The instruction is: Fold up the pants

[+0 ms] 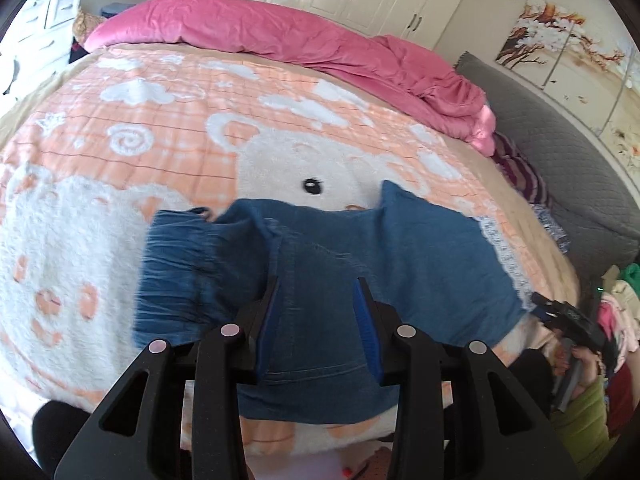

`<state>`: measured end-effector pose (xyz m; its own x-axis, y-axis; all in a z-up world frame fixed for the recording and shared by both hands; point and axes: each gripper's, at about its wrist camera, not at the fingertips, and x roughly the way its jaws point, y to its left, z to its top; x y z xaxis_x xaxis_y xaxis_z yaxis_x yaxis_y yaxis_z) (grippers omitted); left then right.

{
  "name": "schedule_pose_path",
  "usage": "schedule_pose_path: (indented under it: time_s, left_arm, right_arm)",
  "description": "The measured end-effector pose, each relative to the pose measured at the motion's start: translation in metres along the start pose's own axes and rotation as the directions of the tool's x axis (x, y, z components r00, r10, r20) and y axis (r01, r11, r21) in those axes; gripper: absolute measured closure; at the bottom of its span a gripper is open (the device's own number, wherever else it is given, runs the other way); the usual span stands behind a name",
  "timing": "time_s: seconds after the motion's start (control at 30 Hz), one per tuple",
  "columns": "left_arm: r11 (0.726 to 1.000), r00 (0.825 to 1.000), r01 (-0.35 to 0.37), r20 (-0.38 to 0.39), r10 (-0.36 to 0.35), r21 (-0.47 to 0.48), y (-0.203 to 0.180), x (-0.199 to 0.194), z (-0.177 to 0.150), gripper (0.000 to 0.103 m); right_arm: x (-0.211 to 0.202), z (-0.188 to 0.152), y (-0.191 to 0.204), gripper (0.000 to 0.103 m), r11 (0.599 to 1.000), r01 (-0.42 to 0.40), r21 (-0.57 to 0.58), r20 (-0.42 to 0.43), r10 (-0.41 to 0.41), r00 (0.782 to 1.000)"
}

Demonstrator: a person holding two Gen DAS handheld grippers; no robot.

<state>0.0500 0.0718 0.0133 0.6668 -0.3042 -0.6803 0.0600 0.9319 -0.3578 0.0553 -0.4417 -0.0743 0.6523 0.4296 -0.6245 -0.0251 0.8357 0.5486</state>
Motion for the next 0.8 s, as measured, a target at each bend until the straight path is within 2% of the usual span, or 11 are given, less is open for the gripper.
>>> schedule_pose_path:
  time_s: [0.03, 0.1, 0.17, 0.2, 0.27, 0.37, 0.5, 0.67, 0.77, 0.8]
  left_arm:
    - [1.0, 1.0, 0.004, 0.005, -0.004, 0.015, -0.007, 0.001, 0.001, 0.068]
    - [0.999, 1.0, 0.009, 0.006, -0.009, 0.034, -0.017, 0.007, 0.001, 0.068]
    - [0.998, 1.0, -0.028, 0.013, 0.027, 0.059, -0.025, 0.014, 0.002, 0.068]
    - [0.995, 0.998, -0.066, 0.012, 0.065, 0.072, -0.026, 0.019, 0.002, 0.068]
    - [0.993, 0.995, -0.098, -0.004, 0.099, 0.07, -0.023, 0.026, 0.001, 0.068]
    - [0.994, 0.993, -0.107, -0.054, 0.107, 0.014, -0.01, 0.041, -0.001, 0.068]
    - [0.992, 0.991, -0.113, -0.08, 0.109, -0.051, 0.007, 0.052, -0.005, 0.067]
    - [0.989, 0.992, -0.117, -0.047, 0.113, -0.086, 0.018, 0.041, -0.005, 0.067]
    - [0.988, 0.992, -0.123, -0.046, 0.119, -0.096, 0.023, 0.039, -0.01, 0.08]
    - [0.988, 0.992, -0.125, -0.047, 0.121, -0.091, 0.025, 0.04, -0.013, 0.08]
  right_arm:
    - [0.002, 0.0, 0.0, 0.053, 1.0, -0.017, 0.005, -0.004, 0.017, 1.0]
    - [0.002, -0.001, -0.001, 0.068, 1.0, -0.008, 0.005, -0.011, 0.008, 1.0]
    - [0.001, -0.002, -0.002, 0.076, 0.998, -0.057, 0.026, -0.015, 0.057, 0.998]
    - [0.0, -0.004, -0.003, 0.076, 0.996, -0.076, 0.043, -0.012, 0.077, 0.997]
    - [0.001, -0.006, -0.003, 0.073, 0.997, -0.062, 0.049, -0.01, 0.063, 0.998]
    - [0.007, -0.007, -0.007, 0.073, 0.992, -0.077, 0.099, -0.009, 0.078, 0.997]
    - [0.004, -0.006, -0.004, 0.084, 0.99, -0.106, 0.093, -0.005, 0.107, 0.994]
    - [-0.029, -0.004, 0.0, 0.087, 0.997, -0.075, 0.019, 0.086, 0.073, 0.994]
    - [-0.023, -0.01, -0.003, 0.089, 0.999, 0.047, -0.009, 0.033, -0.047, 0.998]
    - [-0.017, -0.014, -0.005, 0.089, 0.997, 0.07, -0.013, 0.011, -0.07, 0.997]
